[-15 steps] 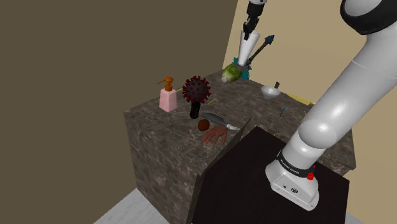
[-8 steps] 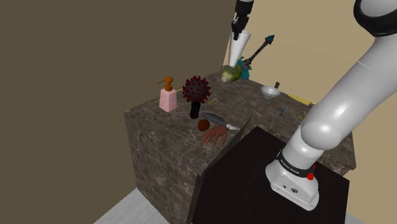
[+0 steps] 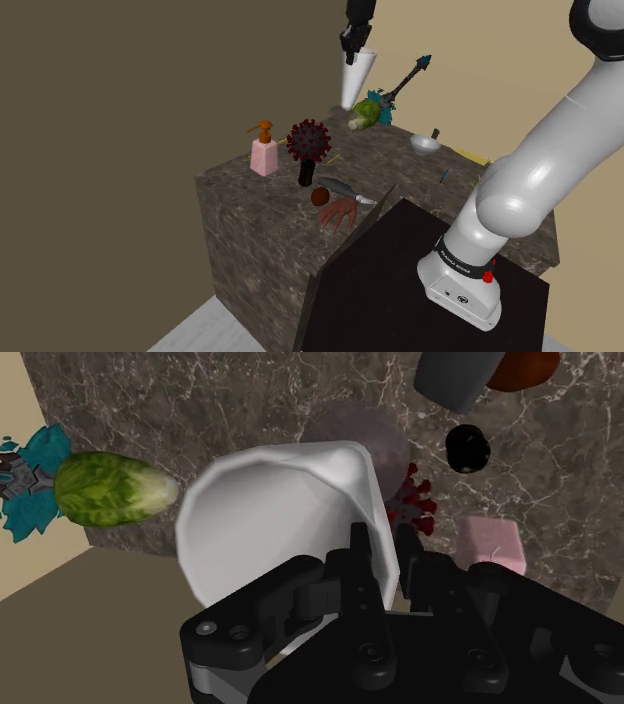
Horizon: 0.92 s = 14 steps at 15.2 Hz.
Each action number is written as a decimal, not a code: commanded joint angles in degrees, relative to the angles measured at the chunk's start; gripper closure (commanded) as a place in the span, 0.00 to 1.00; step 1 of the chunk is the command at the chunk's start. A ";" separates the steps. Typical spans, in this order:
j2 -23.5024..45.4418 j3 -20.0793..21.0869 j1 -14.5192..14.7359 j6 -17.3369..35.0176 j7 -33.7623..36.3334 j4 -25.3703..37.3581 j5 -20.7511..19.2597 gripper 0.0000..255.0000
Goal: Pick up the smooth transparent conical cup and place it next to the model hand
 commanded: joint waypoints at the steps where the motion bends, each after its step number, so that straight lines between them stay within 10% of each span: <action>1: 0.78 1.74 1.23 -0.71 2.93 0.91 0.09 1.00; 14: 9.78 11.29 9.06 -6.67 19.35 12.16 0.05 1.00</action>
